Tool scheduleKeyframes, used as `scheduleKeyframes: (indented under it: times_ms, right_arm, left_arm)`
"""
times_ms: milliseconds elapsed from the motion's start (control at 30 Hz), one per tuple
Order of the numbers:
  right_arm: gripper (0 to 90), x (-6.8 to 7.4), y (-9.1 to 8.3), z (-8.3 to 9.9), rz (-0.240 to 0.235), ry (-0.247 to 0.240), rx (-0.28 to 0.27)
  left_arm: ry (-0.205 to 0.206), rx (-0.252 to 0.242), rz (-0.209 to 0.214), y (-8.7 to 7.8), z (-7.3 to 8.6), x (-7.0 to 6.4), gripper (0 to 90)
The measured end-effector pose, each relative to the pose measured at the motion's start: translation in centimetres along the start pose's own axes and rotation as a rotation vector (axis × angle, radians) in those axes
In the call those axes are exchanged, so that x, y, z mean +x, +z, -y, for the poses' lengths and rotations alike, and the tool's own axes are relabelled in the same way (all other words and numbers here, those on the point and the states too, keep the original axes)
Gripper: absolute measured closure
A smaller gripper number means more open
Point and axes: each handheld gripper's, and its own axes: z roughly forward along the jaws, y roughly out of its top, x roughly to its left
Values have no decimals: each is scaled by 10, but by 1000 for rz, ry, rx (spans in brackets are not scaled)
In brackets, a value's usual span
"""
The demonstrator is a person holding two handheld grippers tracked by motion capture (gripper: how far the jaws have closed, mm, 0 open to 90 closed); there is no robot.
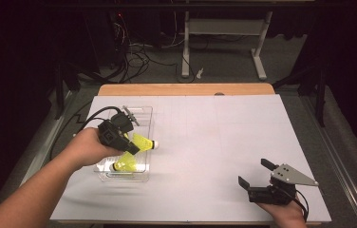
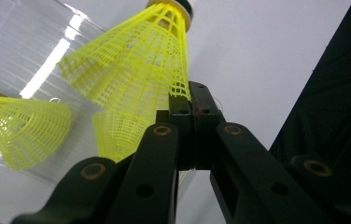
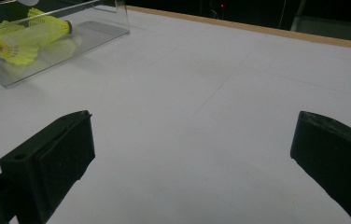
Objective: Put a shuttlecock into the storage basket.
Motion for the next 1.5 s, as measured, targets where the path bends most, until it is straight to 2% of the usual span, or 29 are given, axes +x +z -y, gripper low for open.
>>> scheduleKeyframes:
  times_ms: [433, 800, 1167, 1500]
  right_arm:
    - [2, 0, 0, 0, 1, -1, 2]
    - [2, 1, 1, 0, 2, -3, 3]
    - [2, 1, 1, 0, 4, -1, 6]
    - [2, 0, 1, 0, 3, -1, 6]
  left_arm:
    - [-28, 16, 4, 4, 25, 3, 900]
    - [-43, 53, 31, 12, 43, 6, 900]
    - [-38, 90, 59, 26, 46, 11, 900]
    - [-68, 98, 80, 38, 45, 21, 900]
